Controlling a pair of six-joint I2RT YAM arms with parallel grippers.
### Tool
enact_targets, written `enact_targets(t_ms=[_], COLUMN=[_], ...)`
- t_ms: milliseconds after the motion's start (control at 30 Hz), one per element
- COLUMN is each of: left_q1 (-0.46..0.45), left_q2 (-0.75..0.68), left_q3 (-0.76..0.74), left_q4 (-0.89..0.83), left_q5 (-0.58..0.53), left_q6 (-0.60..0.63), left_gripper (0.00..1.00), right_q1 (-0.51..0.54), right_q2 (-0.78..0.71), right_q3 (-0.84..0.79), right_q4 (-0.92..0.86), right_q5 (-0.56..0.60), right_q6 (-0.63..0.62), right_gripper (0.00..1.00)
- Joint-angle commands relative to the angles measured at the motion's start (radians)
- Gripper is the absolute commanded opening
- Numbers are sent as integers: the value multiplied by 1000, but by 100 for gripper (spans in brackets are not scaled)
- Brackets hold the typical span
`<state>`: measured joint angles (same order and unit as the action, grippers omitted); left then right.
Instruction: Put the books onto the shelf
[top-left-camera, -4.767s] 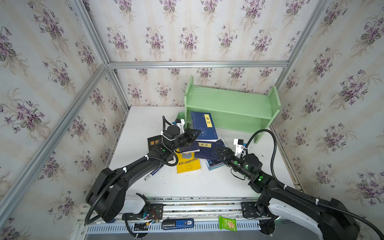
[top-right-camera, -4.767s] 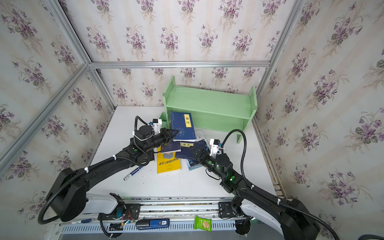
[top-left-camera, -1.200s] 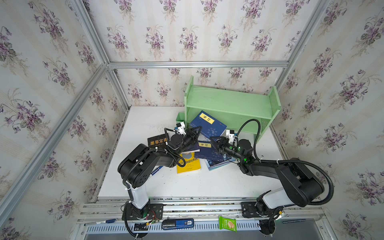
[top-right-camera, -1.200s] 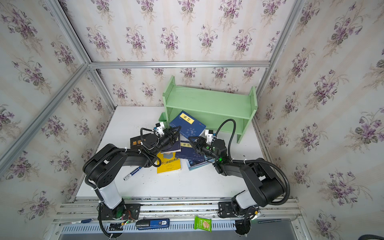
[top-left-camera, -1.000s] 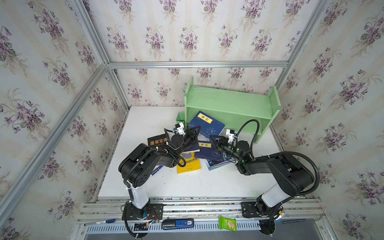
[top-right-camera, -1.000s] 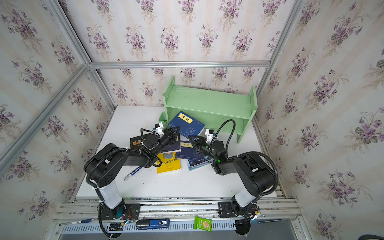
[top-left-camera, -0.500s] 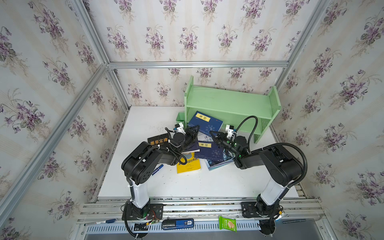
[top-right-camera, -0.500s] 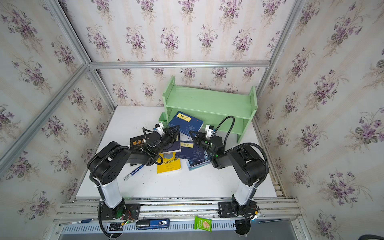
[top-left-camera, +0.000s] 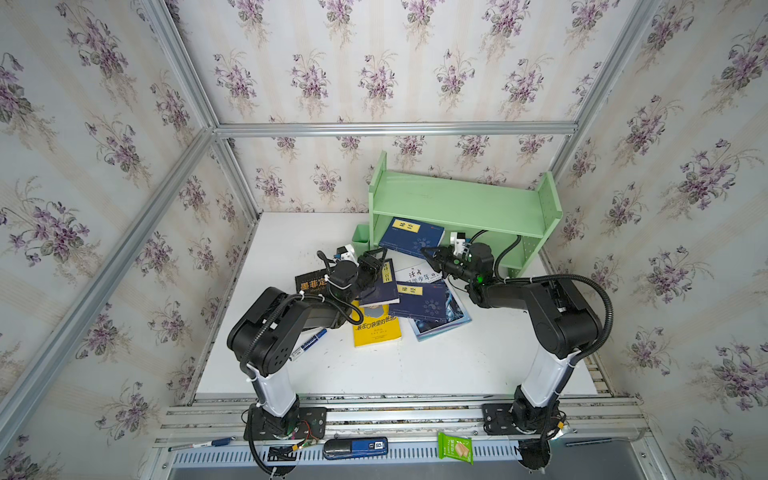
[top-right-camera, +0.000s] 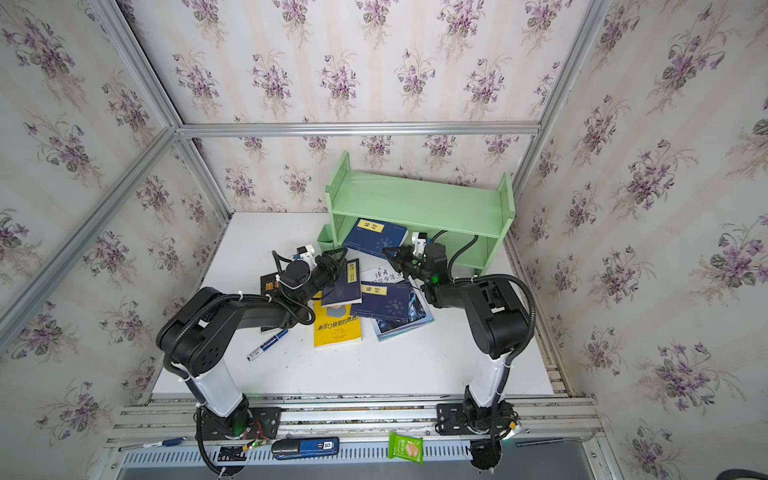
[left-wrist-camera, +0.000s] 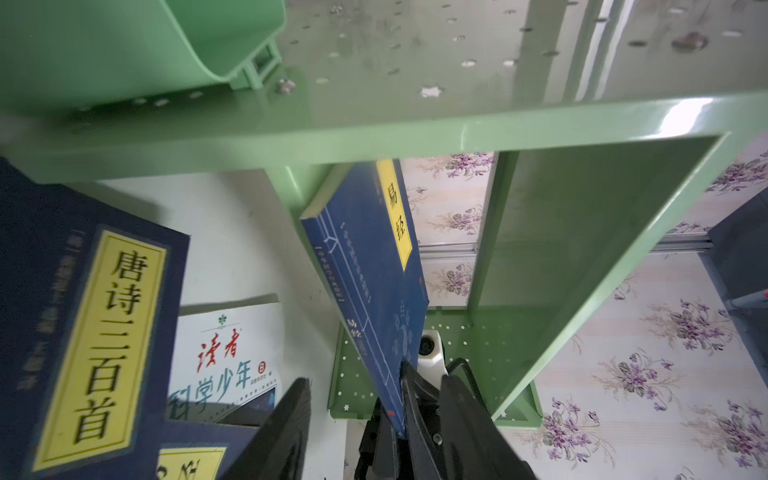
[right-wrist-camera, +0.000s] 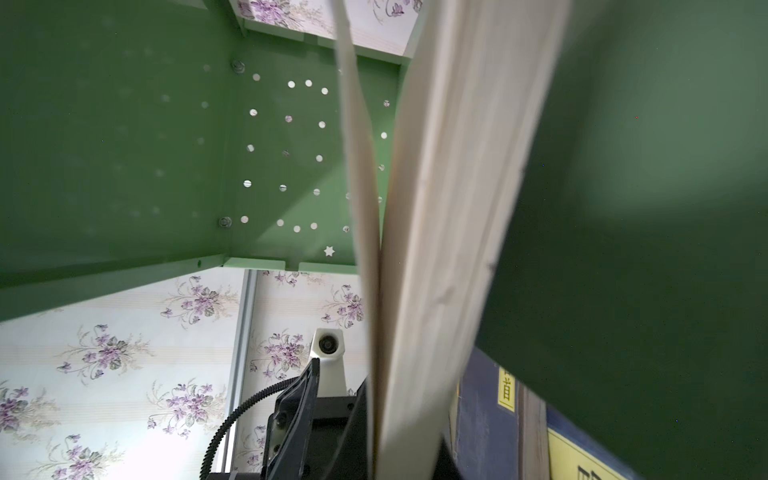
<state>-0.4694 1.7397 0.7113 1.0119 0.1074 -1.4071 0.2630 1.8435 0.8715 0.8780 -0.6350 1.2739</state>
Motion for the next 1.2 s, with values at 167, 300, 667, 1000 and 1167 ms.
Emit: enact_targets(t_ms=[167, 300, 667, 1000, 1167], left_q1=[11, 14, 20, 20, 20], left_q2=[-165, -201, -130, -94, -92], left_q3=[-22, -6, 39, 80, 83], left_q4=[-248, -346, -378, -376, -374], left_q5=[-61, -92, -79, -52, -43], left_q6=[250, 323, 327, 318, 314], left_gripper=[64, 70, 73, 73, 72], right_q1=[-10, -10, -11, -11, -11], right_q2=[59, 69, 89, 54, 43], right_q3=[88, 94, 106, 21, -6], right_q4=[-29, -14, 61, 131, 128], right_q5=[-58, -47, -17, 20, 21], right_q6=[-43, -29, 26, 79, 91], right_gripper=[11, 13, 33, 40, 41])
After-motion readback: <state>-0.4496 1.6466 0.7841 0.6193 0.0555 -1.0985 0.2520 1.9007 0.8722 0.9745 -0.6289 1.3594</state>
